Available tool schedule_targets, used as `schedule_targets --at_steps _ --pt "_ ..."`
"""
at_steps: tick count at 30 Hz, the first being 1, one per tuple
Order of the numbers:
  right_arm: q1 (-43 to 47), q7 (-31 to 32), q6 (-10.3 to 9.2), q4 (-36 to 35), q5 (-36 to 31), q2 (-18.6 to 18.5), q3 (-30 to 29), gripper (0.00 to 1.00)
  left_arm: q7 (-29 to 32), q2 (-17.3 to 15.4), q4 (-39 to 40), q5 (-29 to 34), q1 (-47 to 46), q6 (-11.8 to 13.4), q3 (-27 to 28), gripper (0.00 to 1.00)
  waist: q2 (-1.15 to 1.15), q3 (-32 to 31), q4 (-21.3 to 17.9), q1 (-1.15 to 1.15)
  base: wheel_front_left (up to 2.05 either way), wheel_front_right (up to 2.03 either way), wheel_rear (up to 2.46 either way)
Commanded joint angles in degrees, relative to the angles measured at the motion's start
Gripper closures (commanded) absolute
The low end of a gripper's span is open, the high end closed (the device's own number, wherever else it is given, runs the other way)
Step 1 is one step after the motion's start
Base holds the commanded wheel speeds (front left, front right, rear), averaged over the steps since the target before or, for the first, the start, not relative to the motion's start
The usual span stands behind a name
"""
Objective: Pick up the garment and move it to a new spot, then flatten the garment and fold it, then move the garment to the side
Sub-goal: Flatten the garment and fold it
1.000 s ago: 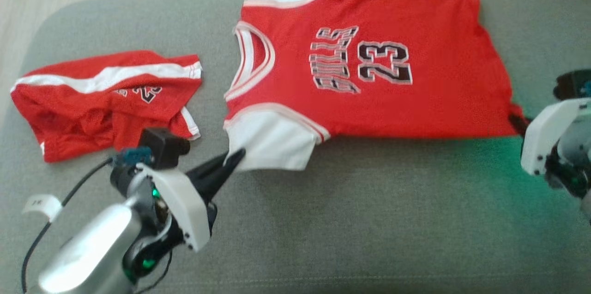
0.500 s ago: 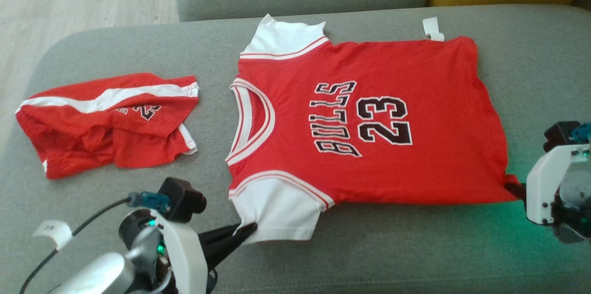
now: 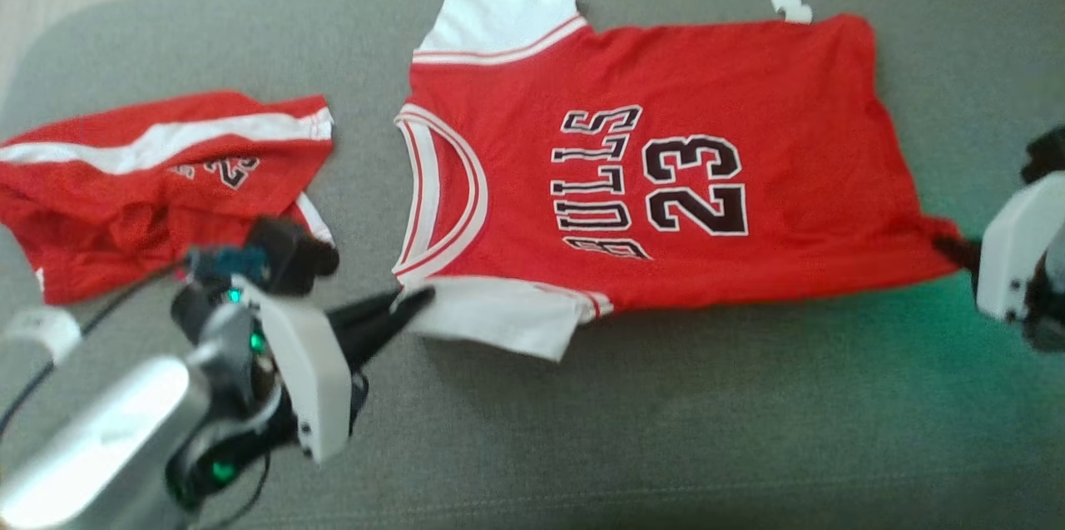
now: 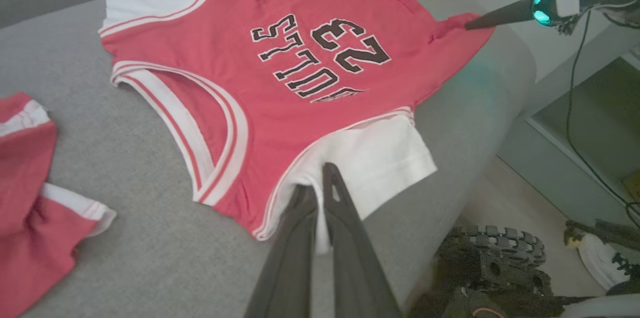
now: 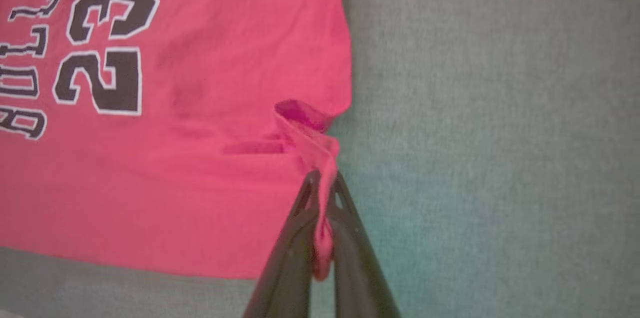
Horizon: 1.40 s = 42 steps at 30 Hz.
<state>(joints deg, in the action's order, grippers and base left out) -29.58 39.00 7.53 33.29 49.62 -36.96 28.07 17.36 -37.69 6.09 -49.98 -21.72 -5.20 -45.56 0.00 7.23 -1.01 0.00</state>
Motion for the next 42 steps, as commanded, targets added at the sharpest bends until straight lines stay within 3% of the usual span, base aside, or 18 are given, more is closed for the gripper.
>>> schedule_targets --at_steps 1,12,21,22,23,24,25,27,28,29,37,42 --pt "-2.88 0.93 -0.04 -1.5 -1.31 -1.06 -1.47 1.0 0.87 -1.29 -0.08 0.84 -5.37 -0.71 2.94 1.0 0.0 2.33 0.2 0.0 0.0 0.0 0.0" --pt "-8.84 5.19 -0.04 0.15 -6.84 1.7 -5.5 1.0 3.14 1.04 -8.73 0.7 -18.52 -2.16 0.61 1.0 0.0 8.69 0.39 0.0 0.0 0.0 0.0" --pt "-13.04 5.84 -0.04 1.78 -10.84 4.33 -6.64 1.0 2.51 1.82 -14.83 -0.2 -28.03 -2.27 -6.33 1.0 0.0 11.9 0.05 0.0 0.0 0.0 0.0" --pt "-13.55 5.32 -0.04 1.73 -11.48 4.5 -6.49 0.82 2.19 1.79 -15.49 -0.21 -28.97 -2.27 -7.25 1.0 0.0 12.15 0.02 0.0 0.0 0.0 0.0" --pt "-14.09 4.47 -0.04 1.62 -12.08 4.68 -6.39 0.37 1.74 1.78 -16.17 -0.19 -29.89 -2.27 -8.12 1.0 0.0 12.36 0.0 0.0 0.0 0.0 0.0" --pt "-14.64 3.49 -0.04 1.67 -12.5 4.93 -6.49 0.11 1.24 1.75 -16.87 -0.06 -30.82 -2.27 -8.99 1.0 0.0 12.55 -0.02 0.0 0.0 0.0 0.0" --pt "-15.25 2.22 -0.04 1.7 -13.05 5.12 -6.56 0.01 0.68 1.74 -17.64 0.03 -31.74 -2.27 -9.74 1.0 0.0 12.74 -0.02 0.0 0.0 0.0 0.0" --pt "-16.42 -0.3 -0.04 2.32 -14.0 5.68 -6.98 0.0 -0.72 1.87 -19.98 0.15 -33.51 -2.28 -10.35 1.0 0.0 12.98 0.0 0.0 0.0 0.0 0.0" --pt "-16.86 -1.22 -0.04 2.69 -14.27 6.04 -7.0 0.0 -1.86 2.12 -21.44 0.64 -34.4 -2.28 -10.23 0.33 0.0 13.04 0.01 0.0 0.0 0.0 0.0" --pt "-17.28 -2.13 -0.04 3.1 -14.5 6.38 -7.09 0.0 -2.83 2.61 -23.21 0.88 -35.05 -2.25 -9.9 0.0 0.0 13.06 -0.01 0.0 0.0 0.0 0.0" --pt "-18.48 -13.43 -0.04 5.1 -16.4 8.64 -7.8 0.0 -11.62 7.68 -31.6 2.07 -36.34 -1.32 -8.12 0.0 0.0 11.8 -0.11 0.0 0.0 0.0 0.0" --pt "-17.33 -26.07 -0.04 4.44 -18.5 9.83 -8.34 0.0 -21.21 10.83 -33.27 1.63 -34.06 2.37 -4.86 0.0 0.0 9.62 0.24 0.0 0.0 0.0 0.0"
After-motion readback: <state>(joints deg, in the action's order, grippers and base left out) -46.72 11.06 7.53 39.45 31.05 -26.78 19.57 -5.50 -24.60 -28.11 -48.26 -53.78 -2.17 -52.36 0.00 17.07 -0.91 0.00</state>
